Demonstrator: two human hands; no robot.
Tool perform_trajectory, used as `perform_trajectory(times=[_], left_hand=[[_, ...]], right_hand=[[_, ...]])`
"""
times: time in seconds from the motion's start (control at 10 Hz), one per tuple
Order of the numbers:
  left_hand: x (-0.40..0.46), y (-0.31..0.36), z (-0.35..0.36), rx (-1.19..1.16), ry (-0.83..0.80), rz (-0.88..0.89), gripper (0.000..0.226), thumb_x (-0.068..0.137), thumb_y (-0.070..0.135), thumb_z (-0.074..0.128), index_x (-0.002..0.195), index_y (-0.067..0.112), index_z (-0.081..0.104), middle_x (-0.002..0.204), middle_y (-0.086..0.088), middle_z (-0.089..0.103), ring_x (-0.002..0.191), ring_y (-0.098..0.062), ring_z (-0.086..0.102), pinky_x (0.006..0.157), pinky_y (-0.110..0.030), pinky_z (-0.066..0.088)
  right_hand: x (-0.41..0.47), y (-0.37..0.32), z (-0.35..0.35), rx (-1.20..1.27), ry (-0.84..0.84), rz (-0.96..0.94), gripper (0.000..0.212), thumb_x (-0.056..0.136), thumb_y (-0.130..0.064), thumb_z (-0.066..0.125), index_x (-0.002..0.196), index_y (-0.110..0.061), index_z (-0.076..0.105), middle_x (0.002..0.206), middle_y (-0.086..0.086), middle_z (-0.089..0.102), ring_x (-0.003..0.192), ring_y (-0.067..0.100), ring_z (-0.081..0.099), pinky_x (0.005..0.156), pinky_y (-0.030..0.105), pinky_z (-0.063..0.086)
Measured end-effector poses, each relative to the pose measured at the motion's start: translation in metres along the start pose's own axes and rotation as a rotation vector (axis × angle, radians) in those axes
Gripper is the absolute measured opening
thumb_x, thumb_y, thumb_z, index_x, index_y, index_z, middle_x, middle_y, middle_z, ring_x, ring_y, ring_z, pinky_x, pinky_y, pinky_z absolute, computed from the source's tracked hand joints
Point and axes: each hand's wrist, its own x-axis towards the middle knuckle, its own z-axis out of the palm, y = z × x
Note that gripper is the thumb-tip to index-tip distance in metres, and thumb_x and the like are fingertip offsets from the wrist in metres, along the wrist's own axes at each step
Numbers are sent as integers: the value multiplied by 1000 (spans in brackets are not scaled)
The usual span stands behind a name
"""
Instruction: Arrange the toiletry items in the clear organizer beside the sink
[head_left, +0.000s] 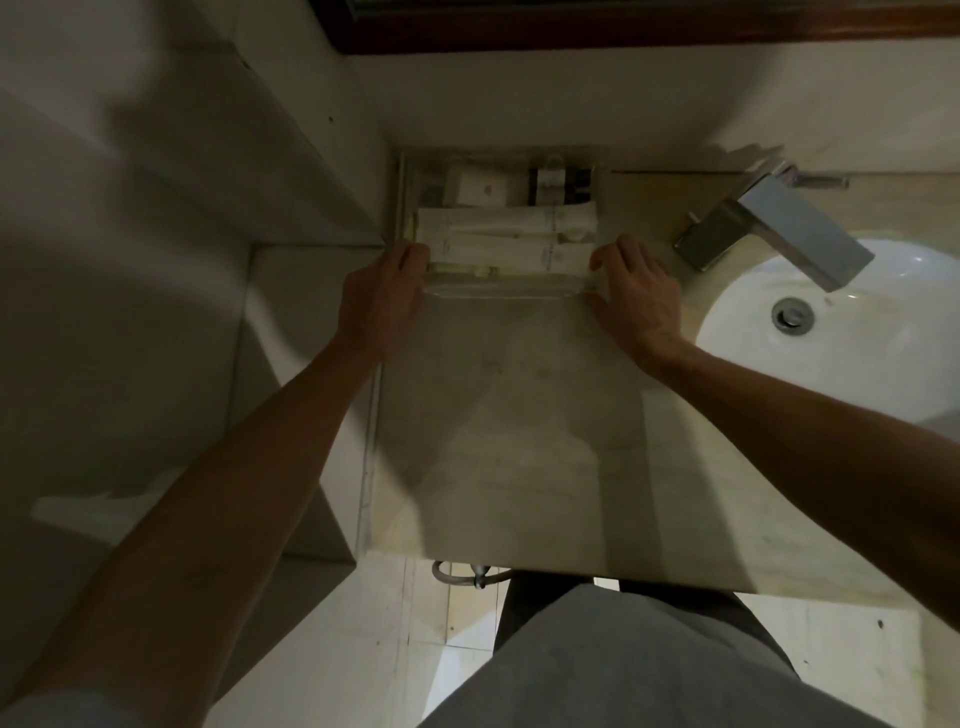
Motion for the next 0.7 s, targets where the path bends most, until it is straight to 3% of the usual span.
perform_trajectory(times=[0.2,0.4,0.5,0.6,0.7], left_hand=[[11,-4,-3,-13,-85,-26,57,79,26,71,129,18,43,126,-9,52,91,-36,65,64,-46,55],[4,17,-15,-18,-148,-78,73,76,11,67,140,19,33,129,-15,46,89,-38,61,67,-46,56],[-9,32,-24,-16,-170,-67,75,74,15,68,141,16,33,128,-16,43,93,-37,58,71,-45,55],[-21,52,-29,-23,-174,-54,77,76,30,68,142,13,34,134,-17,42,110,-37,53,86,-47,51],[-34,84,-38,-61,-193,-73,76,78,39,66,142,12,36,143,-16,41,122,-36,47,96,-48,42]], right_hand=[[8,-3,4,12,-8,-11,34,84,-27,69,109,-14,49,117,11,52,95,26,53,71,32,43],[-9,-9,-8,-25,-57,-2,38,88,-23,61,123,-15,49,127,11,48,101,26,51,74,33,45],[-28,-9,-25,-77,-58,13,49,84,-15,63,130,-13,48,127,12,49,102,25,50,75,34,49],[-47,0,-44,-118,-66,0,62,79,-17,69,136,-12,45,130,12,50,108,27,50,79,35,50],[-68,11,-65,-152,-96,25,68,82,-34,71,140,-11,43,137,13,49,119,30,49,89,42,50]])
